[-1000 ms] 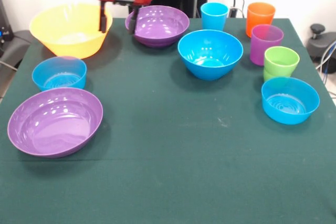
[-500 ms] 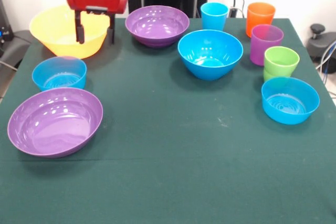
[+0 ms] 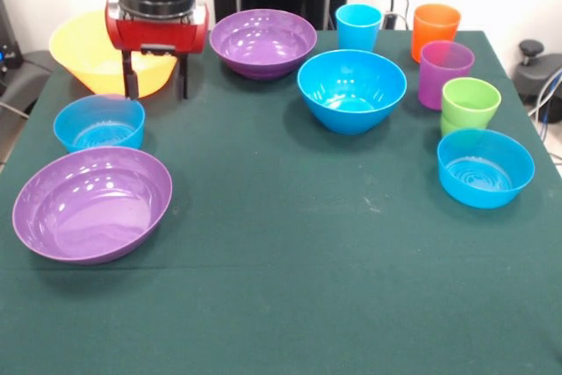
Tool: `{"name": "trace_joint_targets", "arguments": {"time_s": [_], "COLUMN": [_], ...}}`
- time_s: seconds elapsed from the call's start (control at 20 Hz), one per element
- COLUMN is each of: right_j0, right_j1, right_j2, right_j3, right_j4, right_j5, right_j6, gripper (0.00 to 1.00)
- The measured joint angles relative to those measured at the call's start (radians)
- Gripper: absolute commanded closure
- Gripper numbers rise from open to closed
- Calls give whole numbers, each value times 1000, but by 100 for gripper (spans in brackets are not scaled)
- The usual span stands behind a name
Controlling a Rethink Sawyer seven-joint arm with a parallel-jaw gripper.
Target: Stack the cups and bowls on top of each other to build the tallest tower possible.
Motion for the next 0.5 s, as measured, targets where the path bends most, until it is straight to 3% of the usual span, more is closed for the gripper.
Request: {"name": "trace_joint_targets", "arguments": {"time_s": [0.5], "right_j0": [11], "right_j1": [69], "right_j2": [4], "right_j3": [-62], "right_j4": [-86], "right_j5": [3], "right_j6": [0], "gripper": [0]}}
